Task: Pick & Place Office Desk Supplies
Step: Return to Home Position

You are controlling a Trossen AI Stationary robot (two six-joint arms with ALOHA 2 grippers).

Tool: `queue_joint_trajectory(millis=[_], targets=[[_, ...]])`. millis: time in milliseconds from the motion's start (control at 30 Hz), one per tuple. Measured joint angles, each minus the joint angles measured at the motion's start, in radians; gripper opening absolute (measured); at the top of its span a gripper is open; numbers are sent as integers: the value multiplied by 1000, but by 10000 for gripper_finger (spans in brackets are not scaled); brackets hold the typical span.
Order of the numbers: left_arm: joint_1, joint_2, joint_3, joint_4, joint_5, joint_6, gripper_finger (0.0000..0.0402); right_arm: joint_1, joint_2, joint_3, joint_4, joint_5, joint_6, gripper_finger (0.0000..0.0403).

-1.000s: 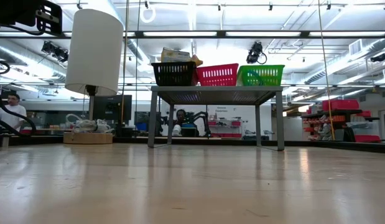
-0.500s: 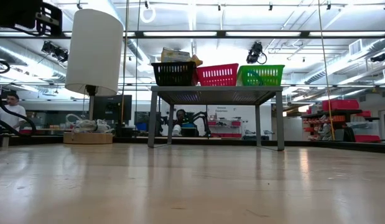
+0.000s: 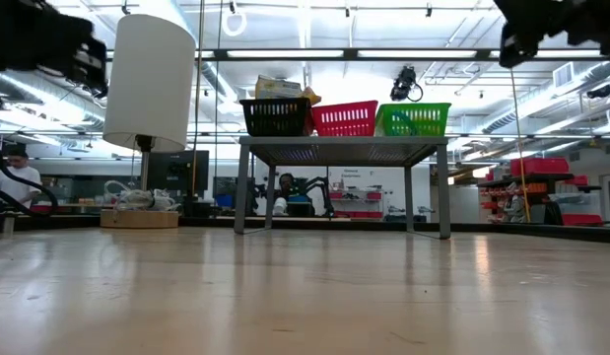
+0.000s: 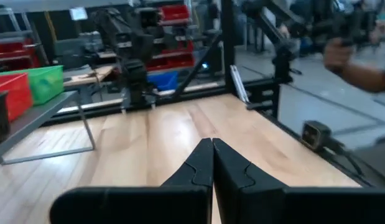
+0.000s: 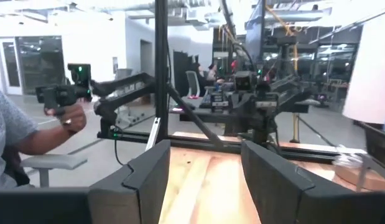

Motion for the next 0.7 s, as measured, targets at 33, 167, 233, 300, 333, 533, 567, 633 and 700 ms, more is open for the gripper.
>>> queue_joint_trajectory(millis=[33,167,233,300,333,533,567,633,700], targets=[[24,10,-28,59,19,-2,1,0,-23,-17,0,3,-2,208],[119,50,-77,181,151,-67,1,-1,-84,-57,0,8,-14,208],[157,83,-77,170,177,-91,1,0,-98,-61,-10,7,-18,208],[197,111,-77,161,182,-83,1,0,-103,-61,-25,7,-20,208],[224,121,-77,157,186,-77,1,-1,-103,-61,-34,7,-23,208],[454,154,-77,185,415,-74,1,-1,-103,-61,-87,53,-24,208],[497,154,-77,185,452,-74,1,-1,-102,-61,-107,77,-25,208],[583,155,-77,185,512,-63,1,-1,-102,-61,-140,134,-26,208],[665,155,-77,185,562,-56,1,-1,-102,-61,-171,165,-23,208]])
